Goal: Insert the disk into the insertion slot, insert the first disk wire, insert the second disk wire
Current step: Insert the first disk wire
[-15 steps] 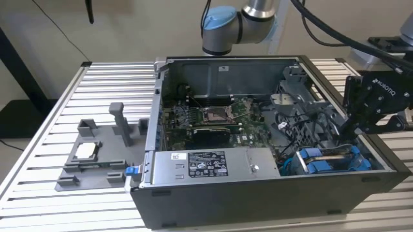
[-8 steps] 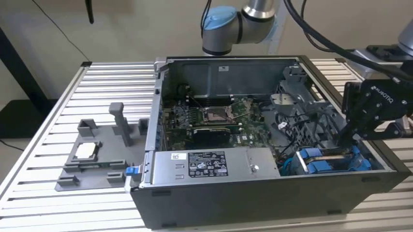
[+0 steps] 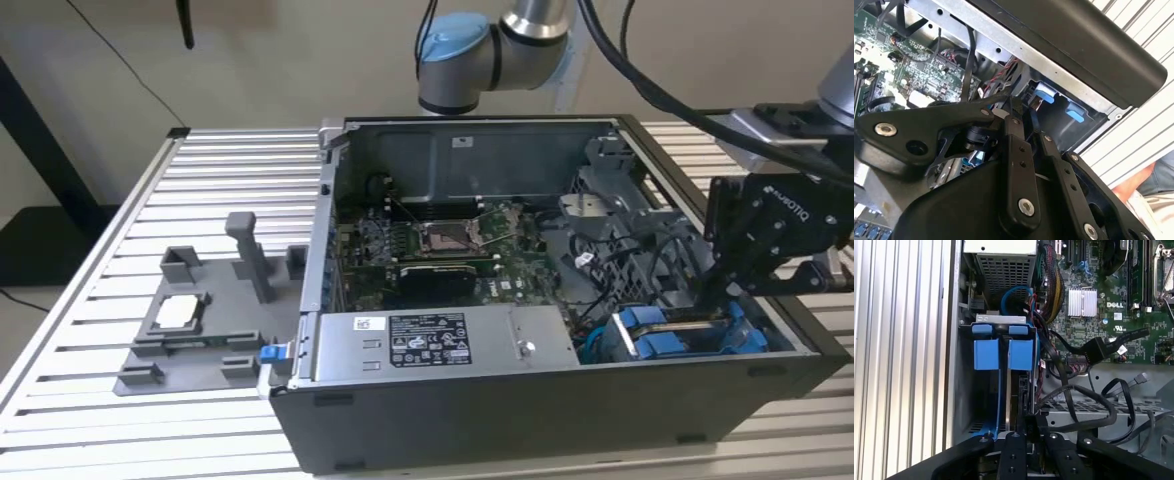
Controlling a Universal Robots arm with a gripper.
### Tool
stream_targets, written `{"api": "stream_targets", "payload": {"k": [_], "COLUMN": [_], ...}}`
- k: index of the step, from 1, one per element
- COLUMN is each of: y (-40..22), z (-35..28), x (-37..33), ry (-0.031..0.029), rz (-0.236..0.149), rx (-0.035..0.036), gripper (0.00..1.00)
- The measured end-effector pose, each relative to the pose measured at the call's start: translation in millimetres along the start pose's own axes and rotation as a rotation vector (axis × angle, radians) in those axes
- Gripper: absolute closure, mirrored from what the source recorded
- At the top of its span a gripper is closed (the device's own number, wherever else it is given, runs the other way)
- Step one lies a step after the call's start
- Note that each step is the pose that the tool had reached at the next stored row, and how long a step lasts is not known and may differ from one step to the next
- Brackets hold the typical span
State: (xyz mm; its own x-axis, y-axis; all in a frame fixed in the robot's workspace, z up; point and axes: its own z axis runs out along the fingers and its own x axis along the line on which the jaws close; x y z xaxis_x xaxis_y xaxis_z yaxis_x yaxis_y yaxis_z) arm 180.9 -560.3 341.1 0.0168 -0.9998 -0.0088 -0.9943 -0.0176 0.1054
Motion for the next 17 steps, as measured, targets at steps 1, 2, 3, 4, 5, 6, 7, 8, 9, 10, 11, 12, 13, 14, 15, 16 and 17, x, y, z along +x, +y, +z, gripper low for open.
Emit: {"api": "stream_targets", "payload": {"k": [1,2,3,4,5,6,7,8,9,10,11,12,13,14,15,16,17], "y": [0.0,0.0,0.0,0.1,0.2,0.2,0.3,0.4,0.4,0.4,0.5,0.5,0.4,0.4,0.4,0.4,0.4], "z": [0.3,0.5,0.8,1.0,1.3,1.5,1.8,2.0,2.2,2.4,2.6,2.8,3.1,3.4,3.6,3.8,4.3], "x": [0.1,0.2,0.2,0.2,0.3,0.3,0.3,0.3,0.3,0.3,0.3,0.3,0.3,0.3,0.3,0.3,0.3], "ry": [0.0001,0.0001,0.0,-0.0001,-0.0002,-0.0002,-0.0002,-0.0003,-0.0003,-0.0004,-0.0005,-0.0008,-0.0012,-0.0016,-0.0018,-0.0019,-0.0023], "rz": [0.0,0.0,0.001,0.001,0.001,0.001,0.001,0.002,0.003,0.004,0.006,0.009,0.012,0.015,0.017,0.019,0.02], "rx": [0.0,0.0,0.0,0.0,0.0,0.0,0.0,0.0,0.0,0.0,0.0,0.0,0.0001,0.0001,0.0002,0.0002,0.0002], "gripper": [0.81,0.81,0.81,0.81,0.81,0.81,0.81,0.81,0.81,0.81,0.81,0.81,0.81,0.81,0.81,0.81,0.81]}}
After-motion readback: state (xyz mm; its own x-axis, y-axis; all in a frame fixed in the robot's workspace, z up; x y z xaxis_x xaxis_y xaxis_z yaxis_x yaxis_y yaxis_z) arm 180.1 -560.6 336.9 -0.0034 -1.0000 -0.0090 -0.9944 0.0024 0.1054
